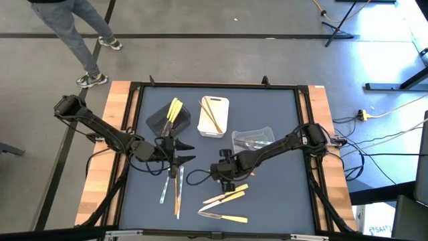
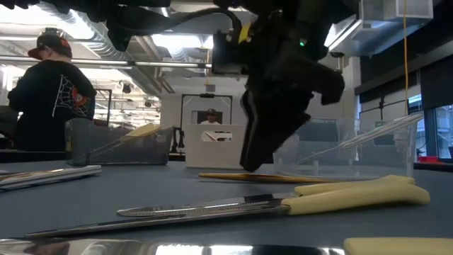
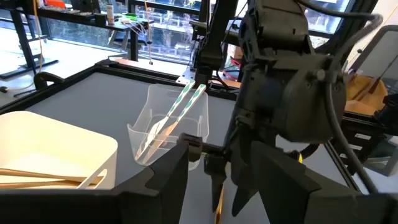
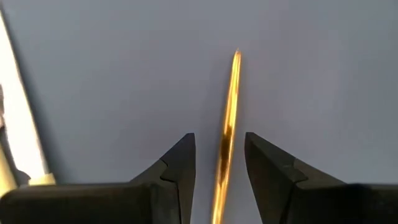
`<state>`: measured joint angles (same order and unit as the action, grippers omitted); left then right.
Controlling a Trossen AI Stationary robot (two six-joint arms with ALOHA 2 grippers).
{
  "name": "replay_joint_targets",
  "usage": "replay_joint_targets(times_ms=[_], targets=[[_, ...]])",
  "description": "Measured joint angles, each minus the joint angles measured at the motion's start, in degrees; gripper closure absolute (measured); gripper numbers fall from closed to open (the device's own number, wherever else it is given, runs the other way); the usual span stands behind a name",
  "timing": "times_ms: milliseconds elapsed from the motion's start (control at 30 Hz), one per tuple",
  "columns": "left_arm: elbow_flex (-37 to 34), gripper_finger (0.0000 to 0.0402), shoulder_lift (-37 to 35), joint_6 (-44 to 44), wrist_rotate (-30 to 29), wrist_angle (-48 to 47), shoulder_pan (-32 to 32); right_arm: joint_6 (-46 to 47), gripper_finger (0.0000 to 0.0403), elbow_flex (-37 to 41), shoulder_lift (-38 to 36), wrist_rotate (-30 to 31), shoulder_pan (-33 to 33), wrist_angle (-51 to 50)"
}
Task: Sort silverware by color (type)
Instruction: Put the right gold knife into the white bin
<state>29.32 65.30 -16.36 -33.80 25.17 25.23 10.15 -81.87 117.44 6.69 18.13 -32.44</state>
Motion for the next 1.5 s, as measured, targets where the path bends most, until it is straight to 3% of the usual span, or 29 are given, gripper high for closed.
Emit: replay_joint_targets(times_ms=[1267, 1500], targets=[[0.0, 0.0233, 0.0, 0.4, 0.0, 0.0, 0.0, 0.1, 0.0279, -0.1, 2.9, -1.7, -1.3, -1.3], [0.0, 0.0233, 0.0, 1.7, -0.2, 1.3, 0.0, 0.1, 0.0322, -0.1, 3.1, -1.7, -1.3, -1.1]])
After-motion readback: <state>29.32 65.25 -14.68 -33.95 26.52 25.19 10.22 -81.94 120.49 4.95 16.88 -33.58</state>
